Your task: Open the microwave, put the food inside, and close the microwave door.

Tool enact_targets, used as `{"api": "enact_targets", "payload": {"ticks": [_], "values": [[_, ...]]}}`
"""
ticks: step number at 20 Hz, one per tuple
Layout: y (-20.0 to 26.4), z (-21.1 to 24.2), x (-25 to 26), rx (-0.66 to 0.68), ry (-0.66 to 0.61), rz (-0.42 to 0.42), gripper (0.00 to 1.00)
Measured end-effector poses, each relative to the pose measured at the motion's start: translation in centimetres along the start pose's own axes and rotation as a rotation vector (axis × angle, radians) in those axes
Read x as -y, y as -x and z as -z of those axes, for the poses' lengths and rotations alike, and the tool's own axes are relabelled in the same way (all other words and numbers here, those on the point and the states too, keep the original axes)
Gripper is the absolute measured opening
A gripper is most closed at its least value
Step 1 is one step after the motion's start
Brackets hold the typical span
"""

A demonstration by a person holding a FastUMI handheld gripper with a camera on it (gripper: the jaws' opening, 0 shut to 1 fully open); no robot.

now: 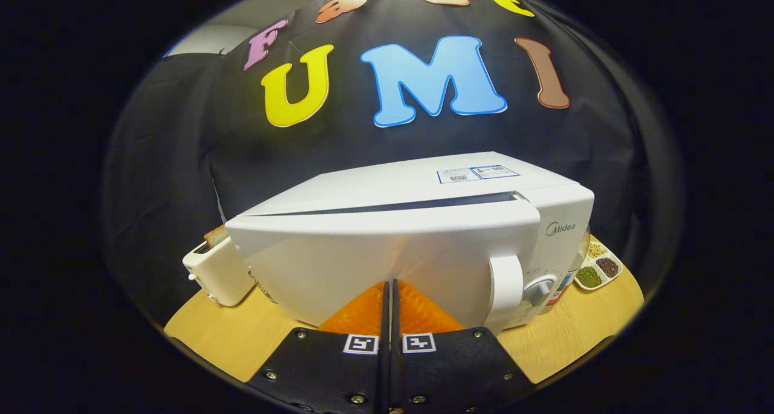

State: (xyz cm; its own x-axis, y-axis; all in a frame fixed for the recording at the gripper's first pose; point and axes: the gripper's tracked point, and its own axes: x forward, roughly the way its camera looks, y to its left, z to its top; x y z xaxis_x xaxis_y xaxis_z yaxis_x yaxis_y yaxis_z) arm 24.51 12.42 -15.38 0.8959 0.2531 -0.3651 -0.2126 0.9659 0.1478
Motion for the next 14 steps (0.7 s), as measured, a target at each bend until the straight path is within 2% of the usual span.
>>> {"api": "enact_targets", "payload": {"ticks": [4,9,14], "values": [[-0.4,-0.2,0.2,0.024,0.083,0.001,0.0],[-0.8,-0.6,0.7,0.012,0.089,0.016,0.01],[3.8,-3.4,0.4,0.102,0.114,0.039,0.01]]}}
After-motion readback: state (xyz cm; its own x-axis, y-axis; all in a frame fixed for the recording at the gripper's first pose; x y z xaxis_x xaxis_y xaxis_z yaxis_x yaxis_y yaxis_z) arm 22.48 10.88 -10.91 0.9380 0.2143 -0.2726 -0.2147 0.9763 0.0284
